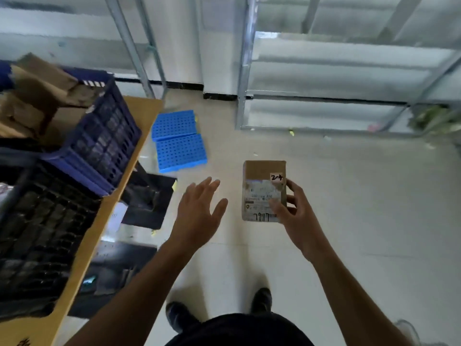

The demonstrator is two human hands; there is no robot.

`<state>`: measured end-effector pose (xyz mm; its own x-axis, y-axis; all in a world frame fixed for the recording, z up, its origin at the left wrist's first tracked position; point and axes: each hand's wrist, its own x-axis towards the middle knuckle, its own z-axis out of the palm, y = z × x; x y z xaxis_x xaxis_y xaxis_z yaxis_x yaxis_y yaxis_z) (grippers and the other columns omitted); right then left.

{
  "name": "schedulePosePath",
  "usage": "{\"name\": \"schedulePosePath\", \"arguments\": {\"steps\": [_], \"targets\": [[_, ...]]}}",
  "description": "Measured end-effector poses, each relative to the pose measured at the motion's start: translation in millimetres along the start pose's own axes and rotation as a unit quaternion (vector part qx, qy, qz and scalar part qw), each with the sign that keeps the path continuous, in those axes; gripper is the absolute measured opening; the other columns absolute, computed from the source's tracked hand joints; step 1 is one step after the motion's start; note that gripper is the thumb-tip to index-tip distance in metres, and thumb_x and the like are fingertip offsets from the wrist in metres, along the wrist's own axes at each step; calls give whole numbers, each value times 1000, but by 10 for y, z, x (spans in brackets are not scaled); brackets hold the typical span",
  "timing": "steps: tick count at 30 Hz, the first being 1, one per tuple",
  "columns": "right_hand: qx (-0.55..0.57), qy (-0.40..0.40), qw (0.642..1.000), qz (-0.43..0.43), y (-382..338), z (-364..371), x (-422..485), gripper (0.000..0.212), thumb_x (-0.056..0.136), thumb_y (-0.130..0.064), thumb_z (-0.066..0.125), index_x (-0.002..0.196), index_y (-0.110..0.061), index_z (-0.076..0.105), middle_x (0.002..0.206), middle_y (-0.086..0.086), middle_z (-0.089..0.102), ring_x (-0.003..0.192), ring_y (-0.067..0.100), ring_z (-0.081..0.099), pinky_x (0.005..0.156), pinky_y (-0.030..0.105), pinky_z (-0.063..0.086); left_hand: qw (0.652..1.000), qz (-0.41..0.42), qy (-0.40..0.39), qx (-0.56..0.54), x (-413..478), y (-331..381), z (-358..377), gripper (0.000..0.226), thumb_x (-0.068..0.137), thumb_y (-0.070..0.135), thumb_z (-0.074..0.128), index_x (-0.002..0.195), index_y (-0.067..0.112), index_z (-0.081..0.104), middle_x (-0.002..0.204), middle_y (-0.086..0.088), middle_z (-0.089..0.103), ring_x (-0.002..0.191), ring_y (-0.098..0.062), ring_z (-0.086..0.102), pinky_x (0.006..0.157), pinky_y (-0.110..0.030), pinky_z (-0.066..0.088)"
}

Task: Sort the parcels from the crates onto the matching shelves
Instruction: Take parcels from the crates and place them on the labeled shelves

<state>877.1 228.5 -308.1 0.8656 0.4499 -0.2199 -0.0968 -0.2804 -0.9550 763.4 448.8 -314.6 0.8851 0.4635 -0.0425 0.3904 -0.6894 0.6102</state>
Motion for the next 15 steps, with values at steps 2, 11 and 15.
{"name": "schedulePosePath", "arguments": {"steps": [2, 11, 15], "targets": [[16, 36, 999, 10, 172, -550, -61, 62, 90, -45, 71, 146, -45, 43, 125, -9, 68, 105, 5, 72, 76, 23, 60, 998, 37, -40, 33, 157, 415, 363, 61, 103, 52, 48, 158, 31, 34, 169, 4, 23, 158, -27, 8, 128, -45, 9], [37, 153, 986, 60, 799, -2334, -336, 74, 81, -60, 71, 148, -45, 42, 129, -6, 68, 109, 11, 73, 81, 28, 63, 976, 130, -147, 94, 602, 1915, 1724, 64, 101, 63, 34, 160, 41, 20, 171, 11, 9, 158, -22, -8, 124, -47, -8], [44, 198, 976, 80, 950, -2862, -241, 72, 86, -53, 71, 150, -41, 41, 130, -5, 68, 111, 12, 72, 86, 36, 64, 963, 179, -174, 98, 900, 2461, 2127, 68, 97, 67, 27, 160, 41, 18, 171, 10, 8, 158, -23, -11, 124, -47, -10]]}}
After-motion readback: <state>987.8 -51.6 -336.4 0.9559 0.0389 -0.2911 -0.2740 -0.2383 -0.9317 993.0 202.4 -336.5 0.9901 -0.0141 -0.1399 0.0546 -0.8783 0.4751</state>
